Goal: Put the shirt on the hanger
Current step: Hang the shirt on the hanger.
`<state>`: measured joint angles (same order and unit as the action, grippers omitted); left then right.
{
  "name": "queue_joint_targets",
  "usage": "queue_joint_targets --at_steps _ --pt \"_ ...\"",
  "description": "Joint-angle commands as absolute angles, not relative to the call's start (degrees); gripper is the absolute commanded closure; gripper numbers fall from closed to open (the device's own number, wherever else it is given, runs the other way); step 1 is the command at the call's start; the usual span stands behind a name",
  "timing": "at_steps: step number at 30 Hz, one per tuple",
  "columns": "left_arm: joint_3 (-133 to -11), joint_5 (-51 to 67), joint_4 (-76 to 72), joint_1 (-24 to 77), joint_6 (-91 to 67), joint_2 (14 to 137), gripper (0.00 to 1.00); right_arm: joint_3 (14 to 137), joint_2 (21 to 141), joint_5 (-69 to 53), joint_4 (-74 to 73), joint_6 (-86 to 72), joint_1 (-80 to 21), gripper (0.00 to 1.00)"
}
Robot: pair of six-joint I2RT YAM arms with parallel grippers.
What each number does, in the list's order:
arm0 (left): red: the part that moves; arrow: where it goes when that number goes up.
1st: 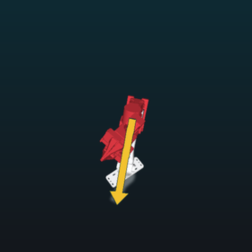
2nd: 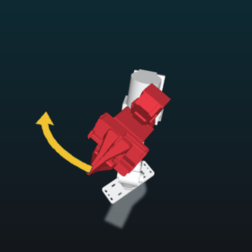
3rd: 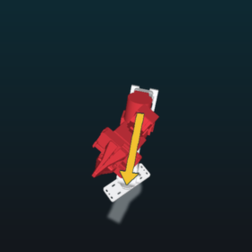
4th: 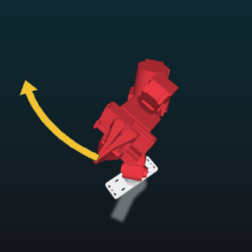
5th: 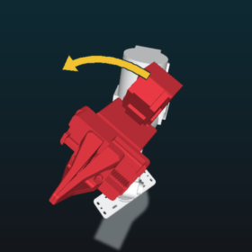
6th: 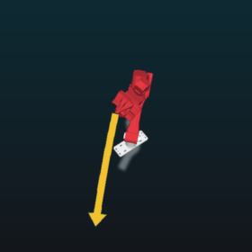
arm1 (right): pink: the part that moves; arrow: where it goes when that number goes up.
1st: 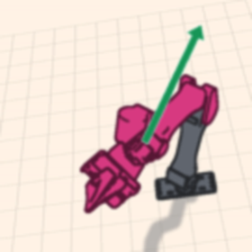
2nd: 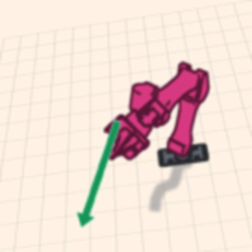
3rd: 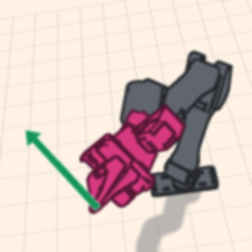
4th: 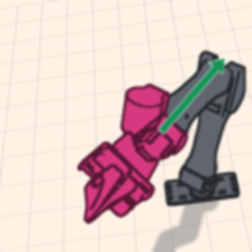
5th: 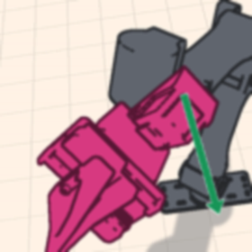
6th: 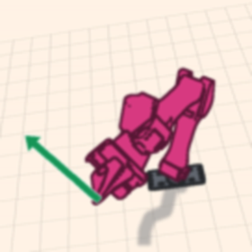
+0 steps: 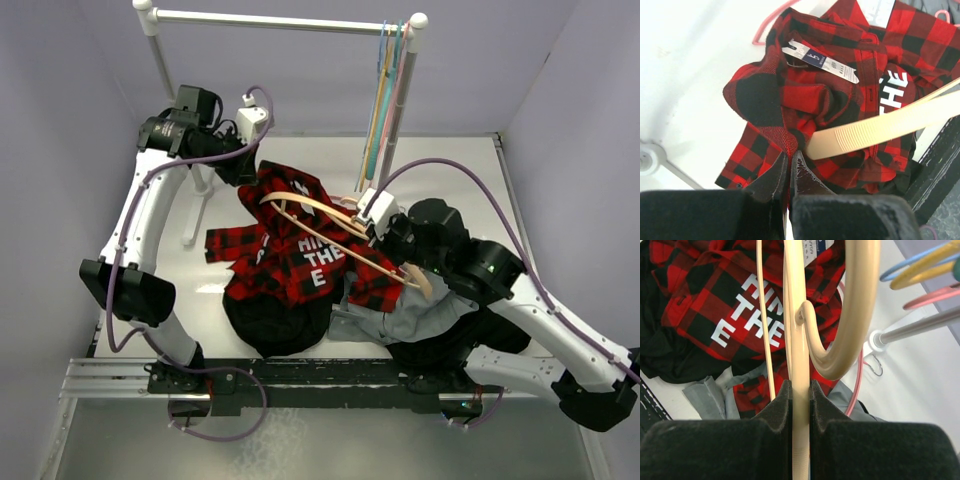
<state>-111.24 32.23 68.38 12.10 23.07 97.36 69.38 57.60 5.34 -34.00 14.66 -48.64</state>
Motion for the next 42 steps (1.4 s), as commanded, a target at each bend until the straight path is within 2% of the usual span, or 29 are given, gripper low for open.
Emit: queue_joint_targets --at_steps 1,15,20,31,37,42 --pt "-116.96 31.31 69.59 12.28 22.66 94.22 1.0 70.17 55.37 9.58 -32.5 11.78 -48.69 1.0" --pt "-121.48 31.78 71.84 13.27 22.01 95.08 1.0 71.02 56.39 11.34 -35.35 10.24 -48.69 1.0" --pt "-125.28 32.08 72.74 18.59 19.23 95.96 1.0 71.49 60.14 10.12 -29.91 11.16 -48.69 1.0" --pt "-120.44 33.14 70.81 27.98 18.81 93.92 1.0 71.32 66.04 6.33 -12.47 10.52 -48.66 1.0" --pt "-117.13 36.95 71.98 29.53 19.49 89.01 1.0 72.89 71.75 10.44 -9.69 3.4 -48.18 1.0" --pt "-111.99 40.07 72.71 29.66 21.26 84.97 1.0 67.75 70.78 9.12 -1.03 -2.15 -48.08 1.0"
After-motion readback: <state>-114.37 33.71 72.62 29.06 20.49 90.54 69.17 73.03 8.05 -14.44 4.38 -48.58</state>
